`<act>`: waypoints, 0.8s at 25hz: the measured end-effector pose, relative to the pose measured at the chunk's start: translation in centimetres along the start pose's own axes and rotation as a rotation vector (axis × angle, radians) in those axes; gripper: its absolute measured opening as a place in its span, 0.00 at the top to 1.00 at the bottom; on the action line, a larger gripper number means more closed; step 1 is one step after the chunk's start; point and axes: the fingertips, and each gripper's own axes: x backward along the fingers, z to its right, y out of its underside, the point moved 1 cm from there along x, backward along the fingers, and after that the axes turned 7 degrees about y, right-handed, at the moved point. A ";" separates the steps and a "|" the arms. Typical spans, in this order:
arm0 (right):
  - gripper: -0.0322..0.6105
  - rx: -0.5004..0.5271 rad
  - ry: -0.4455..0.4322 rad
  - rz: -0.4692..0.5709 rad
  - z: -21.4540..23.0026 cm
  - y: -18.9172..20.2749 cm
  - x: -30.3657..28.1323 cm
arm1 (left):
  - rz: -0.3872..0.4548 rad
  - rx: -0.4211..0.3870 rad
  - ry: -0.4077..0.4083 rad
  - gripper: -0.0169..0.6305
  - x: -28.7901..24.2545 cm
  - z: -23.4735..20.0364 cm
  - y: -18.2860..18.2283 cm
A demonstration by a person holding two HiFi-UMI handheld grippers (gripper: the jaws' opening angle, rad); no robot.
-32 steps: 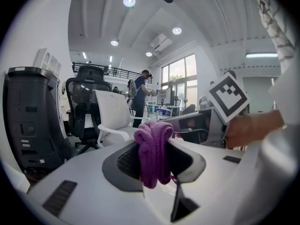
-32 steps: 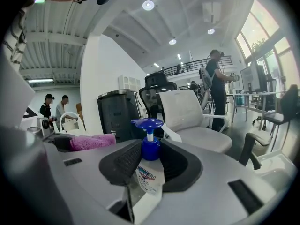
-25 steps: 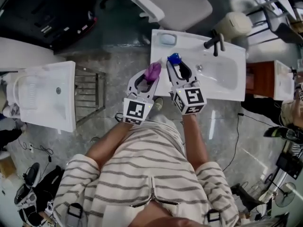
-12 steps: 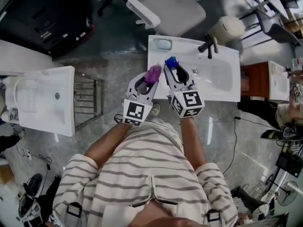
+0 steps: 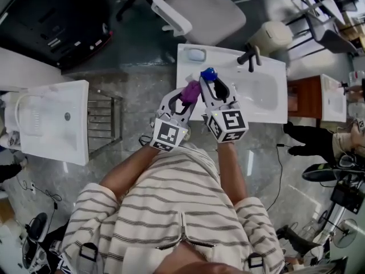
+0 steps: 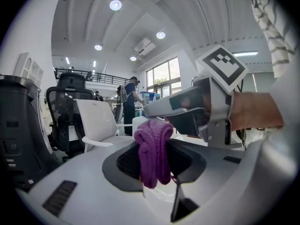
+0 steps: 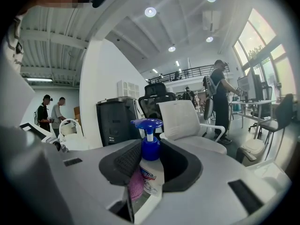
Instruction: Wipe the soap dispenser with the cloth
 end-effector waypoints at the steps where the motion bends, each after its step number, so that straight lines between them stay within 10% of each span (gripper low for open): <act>1: 0.75 -0.001 0.004 -0.001 0.1 0.0 0.1 | -0.001 -0.005 0.003 0.77 -0.1 0.1 0.0; 20: 0.75 -0.022 0.035 -0.001 1.7 0.0 2.1 | -0.007 -0.102 0.124 0.77 -3.2 4.4 -0.6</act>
